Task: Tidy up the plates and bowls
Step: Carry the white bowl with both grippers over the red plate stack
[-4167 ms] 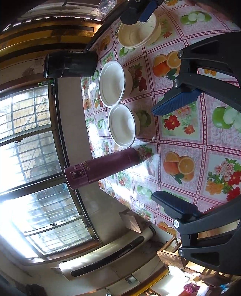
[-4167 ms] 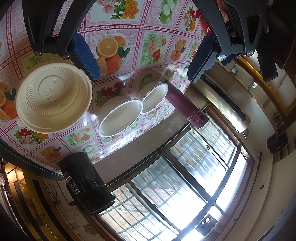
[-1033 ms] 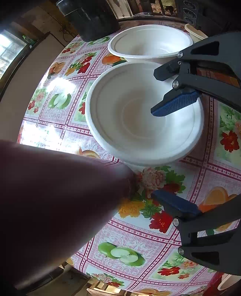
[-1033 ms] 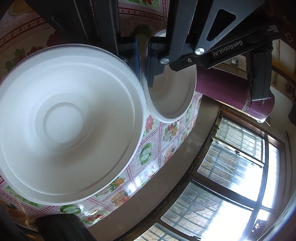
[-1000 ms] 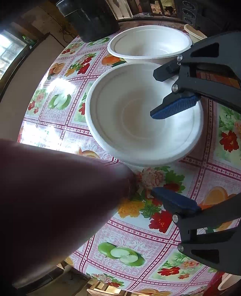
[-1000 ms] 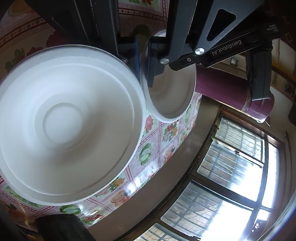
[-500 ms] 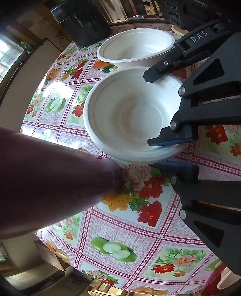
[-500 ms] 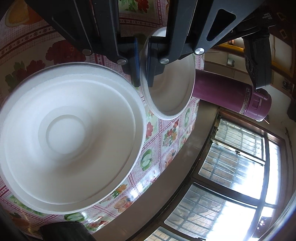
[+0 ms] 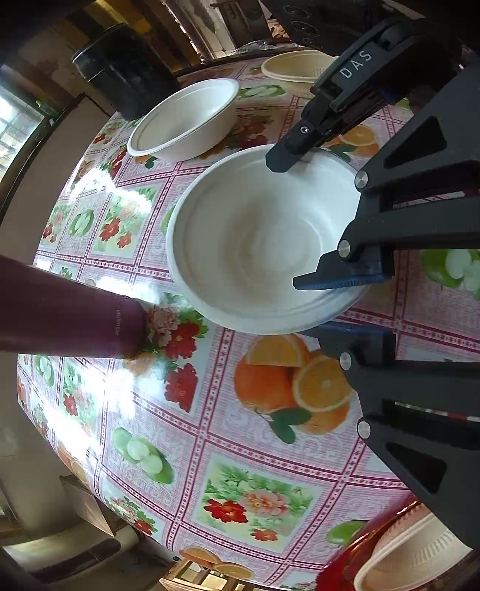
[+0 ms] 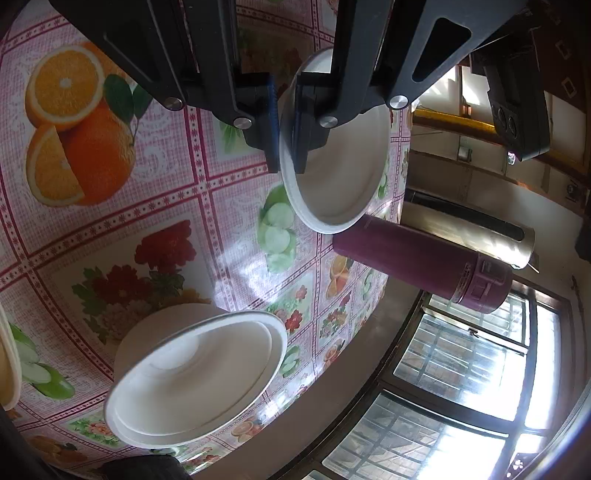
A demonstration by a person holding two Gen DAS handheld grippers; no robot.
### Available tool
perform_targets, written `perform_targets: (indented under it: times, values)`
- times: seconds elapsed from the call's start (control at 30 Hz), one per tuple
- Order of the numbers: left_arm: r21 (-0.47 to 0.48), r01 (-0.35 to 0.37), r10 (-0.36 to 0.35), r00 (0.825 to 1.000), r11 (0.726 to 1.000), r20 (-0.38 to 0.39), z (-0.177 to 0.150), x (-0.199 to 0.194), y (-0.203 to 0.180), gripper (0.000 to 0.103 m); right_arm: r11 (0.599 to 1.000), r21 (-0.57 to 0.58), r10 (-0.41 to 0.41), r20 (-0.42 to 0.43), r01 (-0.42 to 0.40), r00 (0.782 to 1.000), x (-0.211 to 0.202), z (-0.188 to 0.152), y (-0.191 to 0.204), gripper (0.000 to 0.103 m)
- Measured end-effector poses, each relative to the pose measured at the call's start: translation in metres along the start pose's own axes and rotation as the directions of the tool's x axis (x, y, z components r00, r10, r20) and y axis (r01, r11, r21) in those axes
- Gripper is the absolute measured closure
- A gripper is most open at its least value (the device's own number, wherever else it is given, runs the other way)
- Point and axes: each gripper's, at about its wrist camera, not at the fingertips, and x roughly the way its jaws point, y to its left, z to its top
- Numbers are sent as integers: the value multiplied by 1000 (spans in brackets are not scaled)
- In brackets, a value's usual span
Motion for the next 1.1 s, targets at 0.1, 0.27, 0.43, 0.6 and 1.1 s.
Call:
perform_targets:
  times: [0.1, 0.27, 0.43, 0.6, 1.1]
  values:
    - [-4, 13, -13, 999, 1000, 40, -31, -21, 14, 88, 999, -41, 16, -2, -16, 1000, -20, -27, 8, 97]
    - [6, -34, 32, 988, 999, 154, -75, -62, 34, 88, 990, -124, 71, -9, -72, 997, -49, -77, 34, 97]
    - [-15, -79, 80, 960, 997, 267, -110, -104, 65, 87, 963, -242, 115, -11, -114, 993, -67, -120, 78, 97]
    - [-62, -143, 156, 923, 988, 353, -135, -140, 104, 87, 926, -339, 157, -61, -168, 986, -60, -157, 126, 97]
    - [-178, -226, 277, 893, 958, 354, -169, -128, 187, 87, 867, -479, 62, -167, -135, 984, 4, -230, 186, 96]
